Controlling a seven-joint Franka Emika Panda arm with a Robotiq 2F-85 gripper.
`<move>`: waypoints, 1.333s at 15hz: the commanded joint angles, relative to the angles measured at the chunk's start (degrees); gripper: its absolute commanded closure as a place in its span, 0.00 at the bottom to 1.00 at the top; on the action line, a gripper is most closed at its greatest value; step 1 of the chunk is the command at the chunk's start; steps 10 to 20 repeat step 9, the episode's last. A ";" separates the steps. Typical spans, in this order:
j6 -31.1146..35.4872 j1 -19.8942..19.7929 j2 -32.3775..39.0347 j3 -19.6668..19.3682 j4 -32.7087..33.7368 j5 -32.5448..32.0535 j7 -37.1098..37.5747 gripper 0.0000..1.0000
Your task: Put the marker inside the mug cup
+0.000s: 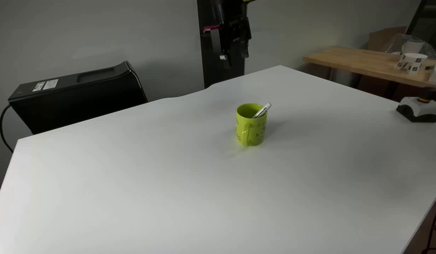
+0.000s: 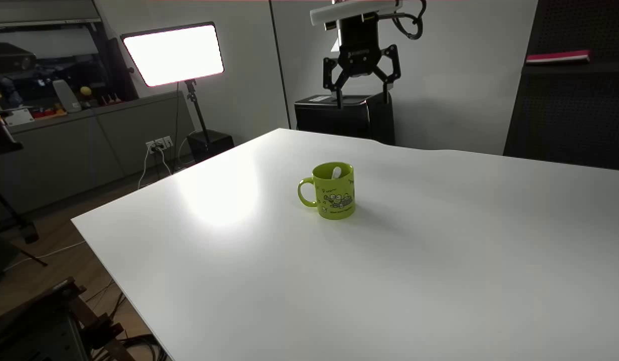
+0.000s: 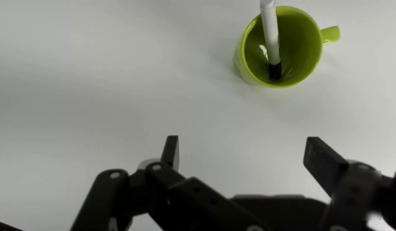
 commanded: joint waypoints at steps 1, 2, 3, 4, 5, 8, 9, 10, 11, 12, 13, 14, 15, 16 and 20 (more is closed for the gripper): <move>4.88 0.70 -5.07 -1.93 -6.44 0.38 7.61 0.00; 5.61 0.69 -5.79 -2.32 -7.39 0.67 9.53 0.00; 5.40 0.66 -6.32 -2.57 -8.12 0.84 10.76 0.00; 5.36 0.61 -6.91 -2.89 -9.00 0.85 11.95 0.00; 4.19 0.26 -7.41 -2.78 -9.72 1.28 11.99 0.00; 4.16 0.20 -5.20 -2.62 -7.15 0.93 9.57 0.00; 4.16 0.18 -5.36 -2.68 -7.43 1.01 9.66 0.00; 4.16 0.18 -5.36 -2.68 -7.43 1.01 9.66 0.00; 4.16 0.18 -5.36 -2.68 -7.43 1.01 9.66 0.00; 4.16 0.18 -5.36 -2.68 -7.43 1.01 9.66 0.00; 4.16 0.18 -5.36 -2.68 -7.43 1.01 9.66 0.00; 4.16 0.18 -5.36 -2.68 -7.43 1.01 9.66 0.00; 4.16 0.18 -5.36 -2.68 -7.43 1.01 9.66 0.00; 4.16 0.18 -5.36 -2.68 -7.43 1.01 9.66 0.00; 4.16 0.18 -5.36 -2.68 -7.43 1.01 9.66 0.00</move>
